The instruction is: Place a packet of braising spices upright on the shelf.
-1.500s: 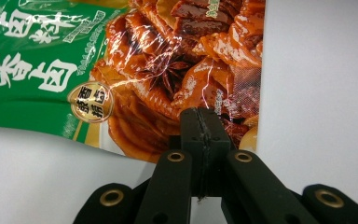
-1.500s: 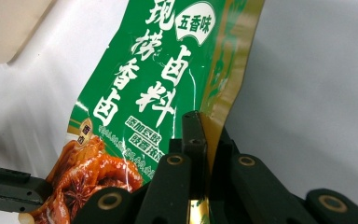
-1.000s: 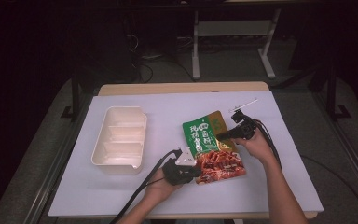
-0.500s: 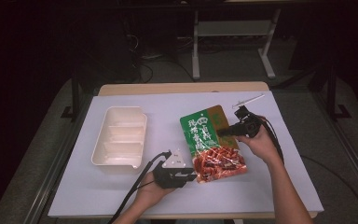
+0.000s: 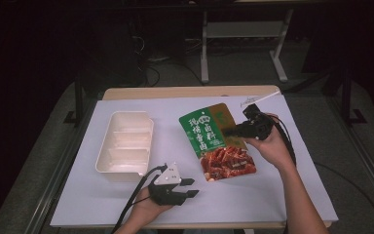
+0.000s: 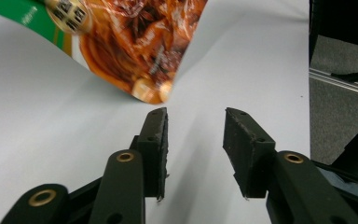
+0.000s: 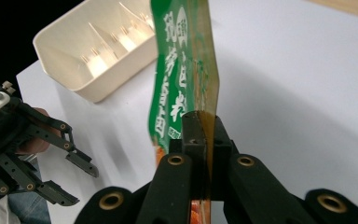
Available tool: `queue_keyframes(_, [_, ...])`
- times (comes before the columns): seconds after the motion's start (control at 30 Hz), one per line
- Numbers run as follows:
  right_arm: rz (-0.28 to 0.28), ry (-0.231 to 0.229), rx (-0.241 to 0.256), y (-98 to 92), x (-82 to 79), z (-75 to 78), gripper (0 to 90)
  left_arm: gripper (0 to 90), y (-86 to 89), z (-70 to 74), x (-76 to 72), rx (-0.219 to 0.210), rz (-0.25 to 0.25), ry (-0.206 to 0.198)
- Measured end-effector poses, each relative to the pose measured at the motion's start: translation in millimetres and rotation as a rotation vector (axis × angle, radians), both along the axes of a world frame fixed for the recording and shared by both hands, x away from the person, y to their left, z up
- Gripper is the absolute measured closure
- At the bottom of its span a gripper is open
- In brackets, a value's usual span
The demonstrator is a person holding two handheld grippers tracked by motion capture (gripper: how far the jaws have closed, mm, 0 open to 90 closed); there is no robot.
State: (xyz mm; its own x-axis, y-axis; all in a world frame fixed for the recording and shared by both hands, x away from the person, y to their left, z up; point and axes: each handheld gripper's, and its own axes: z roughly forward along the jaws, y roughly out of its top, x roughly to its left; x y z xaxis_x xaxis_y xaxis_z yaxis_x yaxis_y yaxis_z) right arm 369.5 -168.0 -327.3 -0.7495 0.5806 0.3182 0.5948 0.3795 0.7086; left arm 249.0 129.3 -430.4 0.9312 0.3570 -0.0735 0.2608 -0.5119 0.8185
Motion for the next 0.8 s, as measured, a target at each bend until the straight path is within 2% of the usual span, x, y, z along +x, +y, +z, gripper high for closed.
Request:
queue_keyframes(0.17, [-0.005, -0.037, 0.007, 3.1, -6.3, 13.7, 89.5, 55.1, 7.8, 2.0, -6.6, -0.014, 0.004, -0.011])
queue_keyframes(0.3, [-0.014, -0.067, 0.01, 4.2, -9.2, 21.9, 89.5, 52.7, 12.3, 2.9, -11.0, -0.001, -0.007, -0.031])
queue_keyframes(0.5, [-0.031, -0.089, 0.009, 5.5, -11.9, 29.0, 89.5, 48.1, 17.9, 3.3, -15.2, -0.004, -0.004, -0.035])
queue_keyframes(0.8, [-0.039, -0.115, 0.037, 10.1, -14.4, 37.5, 89.5, 41.1, 26.5, 2.1, -19.8, -0.006, 0.01, -0.037])
